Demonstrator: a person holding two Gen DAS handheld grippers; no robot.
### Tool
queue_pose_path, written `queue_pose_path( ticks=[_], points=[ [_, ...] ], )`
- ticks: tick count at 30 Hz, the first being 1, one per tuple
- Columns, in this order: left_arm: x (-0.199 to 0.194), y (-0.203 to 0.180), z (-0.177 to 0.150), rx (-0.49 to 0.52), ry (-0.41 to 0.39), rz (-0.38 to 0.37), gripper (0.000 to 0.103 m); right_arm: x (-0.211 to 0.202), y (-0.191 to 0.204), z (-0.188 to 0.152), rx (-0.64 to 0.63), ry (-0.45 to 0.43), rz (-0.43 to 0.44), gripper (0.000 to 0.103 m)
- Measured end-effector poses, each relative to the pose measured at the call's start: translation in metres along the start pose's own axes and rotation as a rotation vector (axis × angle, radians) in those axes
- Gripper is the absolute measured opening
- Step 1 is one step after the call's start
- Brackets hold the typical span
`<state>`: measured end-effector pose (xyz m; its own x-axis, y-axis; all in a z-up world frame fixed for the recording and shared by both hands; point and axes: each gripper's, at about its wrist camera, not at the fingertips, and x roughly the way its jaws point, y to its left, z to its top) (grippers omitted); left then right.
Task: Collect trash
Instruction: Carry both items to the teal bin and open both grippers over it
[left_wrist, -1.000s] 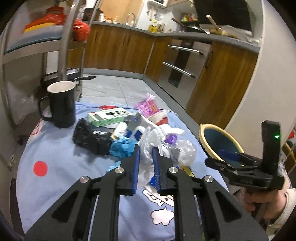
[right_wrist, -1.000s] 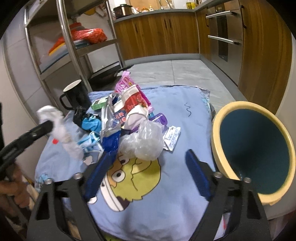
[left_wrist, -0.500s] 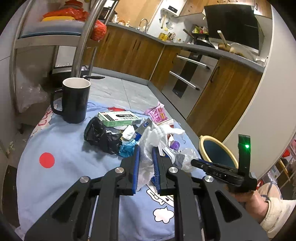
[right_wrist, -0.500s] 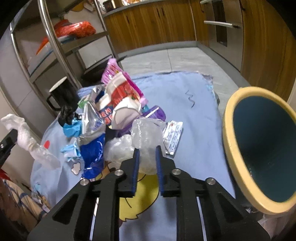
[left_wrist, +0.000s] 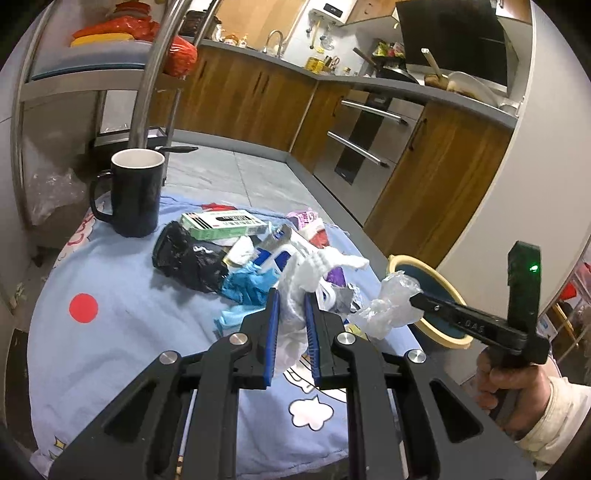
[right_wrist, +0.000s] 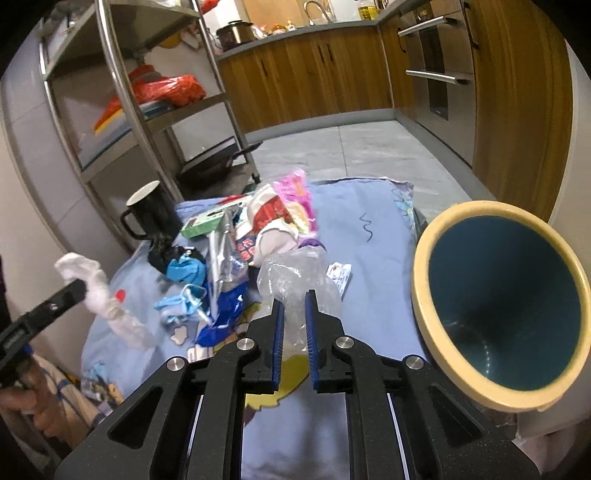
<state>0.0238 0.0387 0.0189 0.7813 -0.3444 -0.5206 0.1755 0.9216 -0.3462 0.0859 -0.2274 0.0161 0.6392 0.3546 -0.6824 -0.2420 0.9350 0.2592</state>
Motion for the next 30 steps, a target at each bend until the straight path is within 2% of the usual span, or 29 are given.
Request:
queue_pose_path(
  ticks=[13,21,30],
  points=[
    [-0.001,-0.023,-0.001,0.021,0.016,-0.026,0.013,-0.022,0.015,-0.031,-0.102,0.093,0.034,0.011],
    [0.003,-0.049,0.005,0.045,0.022,-0.080,0.013,-0.050,-0.011,-0.023,-0.007,0.004,0.004,0.011],
    [0.024,-0.096,0.010,0.081,0.044,-0.170,0.013,-0.080,-0.070,-0.009,0.133,-0.123,-0.137,0.012]
  ],
)
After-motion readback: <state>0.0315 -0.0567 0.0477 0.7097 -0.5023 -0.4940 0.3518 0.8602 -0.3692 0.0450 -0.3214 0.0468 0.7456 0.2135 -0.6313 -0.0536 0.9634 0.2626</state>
